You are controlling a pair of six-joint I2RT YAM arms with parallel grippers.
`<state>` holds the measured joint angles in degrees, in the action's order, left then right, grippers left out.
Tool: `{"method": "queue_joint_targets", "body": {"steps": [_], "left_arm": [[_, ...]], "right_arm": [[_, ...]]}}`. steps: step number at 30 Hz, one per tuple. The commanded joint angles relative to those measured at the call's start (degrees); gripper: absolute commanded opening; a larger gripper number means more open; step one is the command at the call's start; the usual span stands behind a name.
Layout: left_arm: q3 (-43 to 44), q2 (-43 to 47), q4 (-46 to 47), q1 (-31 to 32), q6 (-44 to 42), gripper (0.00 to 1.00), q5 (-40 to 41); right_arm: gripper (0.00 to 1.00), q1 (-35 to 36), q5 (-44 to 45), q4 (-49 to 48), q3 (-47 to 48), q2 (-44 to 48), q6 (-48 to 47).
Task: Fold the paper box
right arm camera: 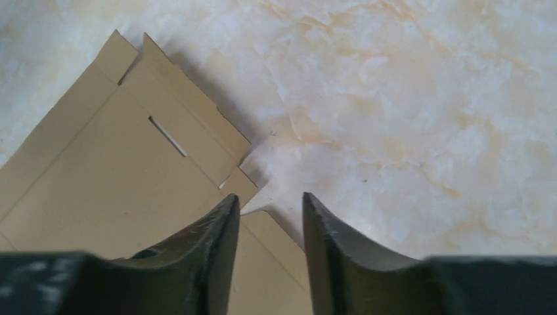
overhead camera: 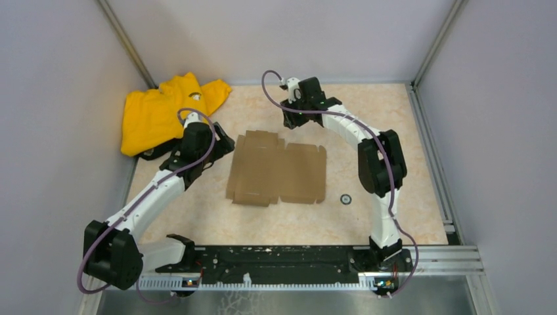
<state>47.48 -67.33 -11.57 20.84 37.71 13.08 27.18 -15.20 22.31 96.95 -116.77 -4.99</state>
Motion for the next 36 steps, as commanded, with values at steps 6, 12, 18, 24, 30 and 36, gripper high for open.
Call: {"method": "queue_joint_targets", "body": {"steps": [6, 12, 18, 24, 30, 36], "left_arm": [[-3.50, -0.35, -0.29, -0.63, 1.75, 0.67, -1.64], [-3.20, -1.84, -1.56, -0.78, 1.98, 0.99, -3.21], [-3.89, -1.54, -2.16, -0.85, 2.51, 0.99, -3.14], [-4.56, -1.26, -2.28, -0.89, 2.20, 0.99, -3.02], [-4.72, -0.81, -3.19, -1.15, 2.27, 0.99, -2.86], [-5.01, -0.17, -3.34, -1.49, 1.94, 0.99, -3.08]], "right_arm": [[0.27, -0.48, -4.30, -1.32, 3.87, -3.28, -5.79], [0.44, -0.46, -8.23, 1.93, 4.03, -5.01, -9.95], [0.58, -0.12, -9.53, 2.76, 2.69, -5.92, -11.96], [0.70, 0.49, -11.36, 1.96, 1.56, -6.50, -12.43], [0.71, 1.37, -10.98, 2.94, 3.00, -8.73, -13.10], [0.67, 2.07, -11.45, 4.13, 5.59, -11.91, -13.12]]}}
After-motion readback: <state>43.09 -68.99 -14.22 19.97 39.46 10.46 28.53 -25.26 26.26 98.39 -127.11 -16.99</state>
